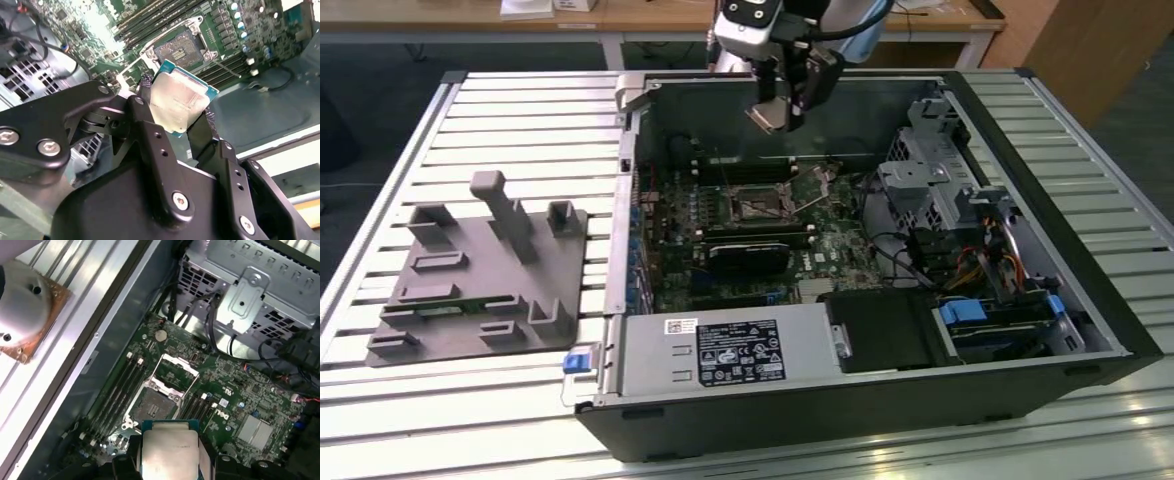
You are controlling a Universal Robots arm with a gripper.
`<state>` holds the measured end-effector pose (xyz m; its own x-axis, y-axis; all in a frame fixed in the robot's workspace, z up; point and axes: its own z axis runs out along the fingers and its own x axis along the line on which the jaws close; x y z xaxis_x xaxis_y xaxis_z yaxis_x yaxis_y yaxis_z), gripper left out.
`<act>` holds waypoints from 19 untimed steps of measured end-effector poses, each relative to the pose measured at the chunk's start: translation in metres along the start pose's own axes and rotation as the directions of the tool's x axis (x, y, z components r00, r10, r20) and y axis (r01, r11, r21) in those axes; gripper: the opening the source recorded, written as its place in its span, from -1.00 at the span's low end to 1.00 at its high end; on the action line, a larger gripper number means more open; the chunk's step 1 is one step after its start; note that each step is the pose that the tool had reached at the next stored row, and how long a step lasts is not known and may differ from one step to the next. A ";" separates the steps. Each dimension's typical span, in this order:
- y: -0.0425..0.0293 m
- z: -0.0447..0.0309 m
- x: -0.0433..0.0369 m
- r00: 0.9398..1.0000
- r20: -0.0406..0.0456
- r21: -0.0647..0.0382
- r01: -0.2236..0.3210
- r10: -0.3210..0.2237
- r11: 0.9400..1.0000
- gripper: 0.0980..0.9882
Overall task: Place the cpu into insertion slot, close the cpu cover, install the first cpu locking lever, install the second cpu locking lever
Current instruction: 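Place the cpu into insertion slot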
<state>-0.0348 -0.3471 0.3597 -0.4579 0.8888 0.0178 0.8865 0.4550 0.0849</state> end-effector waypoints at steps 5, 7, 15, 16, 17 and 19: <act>-0.0001 0.0010 0.0000 0.996 0.008 -0.002 -0.090 0.090 0.996 0.00; -0.0001 0.0015 0.0000 0.992 0.011 -0.003 -0.126 0.126 0.992 0.00; -0.0004 0.0047 -0.0001 0.963 0.022 -0.008 -0.268 0.268 0.963 0.00; -0.0004 0.0057 0.0000 0.959 0.024 -0.008 -0.283 0.283 0.959 0.00; -0.0004 0.0068 0.0002 0.956 0.024 -0.009 -0.293 0.293 0.956 0.00; -0.0002 0.0094 0.0011 0.951 0.025 -0.008 -0.308 0.308 0.952 0.00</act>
<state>-0.0348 -0.3457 0.3504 -0.1612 0.9868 0.0179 0.9838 0.1592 0.0831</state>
